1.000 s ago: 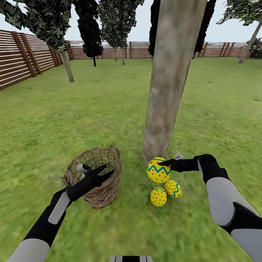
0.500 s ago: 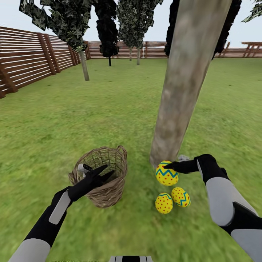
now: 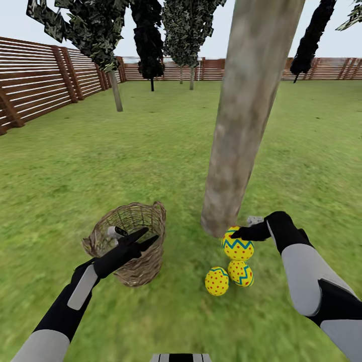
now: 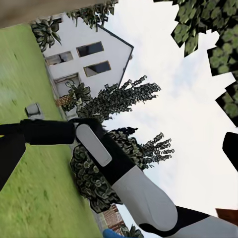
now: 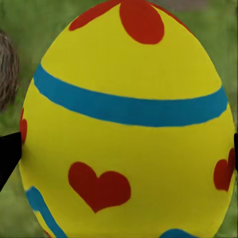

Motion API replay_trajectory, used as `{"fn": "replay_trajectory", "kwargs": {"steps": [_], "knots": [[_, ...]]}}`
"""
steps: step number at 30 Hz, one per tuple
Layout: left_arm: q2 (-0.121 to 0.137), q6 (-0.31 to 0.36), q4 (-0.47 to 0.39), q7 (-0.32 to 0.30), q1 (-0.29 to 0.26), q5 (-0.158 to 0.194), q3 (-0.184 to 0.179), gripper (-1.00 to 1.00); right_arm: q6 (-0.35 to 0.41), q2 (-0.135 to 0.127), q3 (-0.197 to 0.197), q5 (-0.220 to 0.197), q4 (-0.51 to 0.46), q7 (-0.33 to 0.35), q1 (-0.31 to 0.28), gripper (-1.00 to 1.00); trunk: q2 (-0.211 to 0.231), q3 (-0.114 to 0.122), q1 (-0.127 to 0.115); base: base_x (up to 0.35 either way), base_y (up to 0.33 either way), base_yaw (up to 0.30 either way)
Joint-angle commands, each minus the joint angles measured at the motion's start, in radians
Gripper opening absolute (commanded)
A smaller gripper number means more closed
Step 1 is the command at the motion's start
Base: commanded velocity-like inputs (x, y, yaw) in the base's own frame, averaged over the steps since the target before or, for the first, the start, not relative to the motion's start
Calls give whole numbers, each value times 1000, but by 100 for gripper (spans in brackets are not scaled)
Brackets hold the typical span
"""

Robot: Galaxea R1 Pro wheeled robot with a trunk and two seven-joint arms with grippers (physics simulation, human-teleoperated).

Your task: Take the three Easter eggs out of the wicker basket on the lawn in the garden, then place them on the lawn next to a single tree (choose any tree) so that all three eggs are next to the same tree and none are left in the basket.

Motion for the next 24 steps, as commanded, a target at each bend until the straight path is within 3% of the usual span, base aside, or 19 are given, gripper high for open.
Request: {"fn": "replay_trajectory", "kwargs": {"steps": [1,3,8,12,16,18,24], "knots": [[0,7,0,0,-1,5,-1,100,1,1,-4,10,0,-29,0,-100,0,-1,0,0,-279,0],[0,7,0,0,-1,5,-1,100,0,1,-4,10,1,-124,0,-100,0,-1,0,0,-279,0],[0,7,0,0,-1,4,-1,100,-31,5,-4,8,11,-277,0,-100,0,-1,0,0,-269,0],[0,7,0,0,-1,5,-1,100,-38,5,-4,8,16,-294,0,-100,0,-1,0,43,-234,0],[0,7,0,0,-1,5,-1,100,-101,7,16,8,79,-305,0,-100,0,-1,0,181,-198,0],[0,6,0,0,-1,4,-1,100,-167,15,34,9,124,-324,0,-100,0,-1,0,203,-197,0],[-7,6,0,0,-1,-2,-2,100,-542,14,37,4,307,-368,24,-100,0,-1,0,42,-40,0]]}}
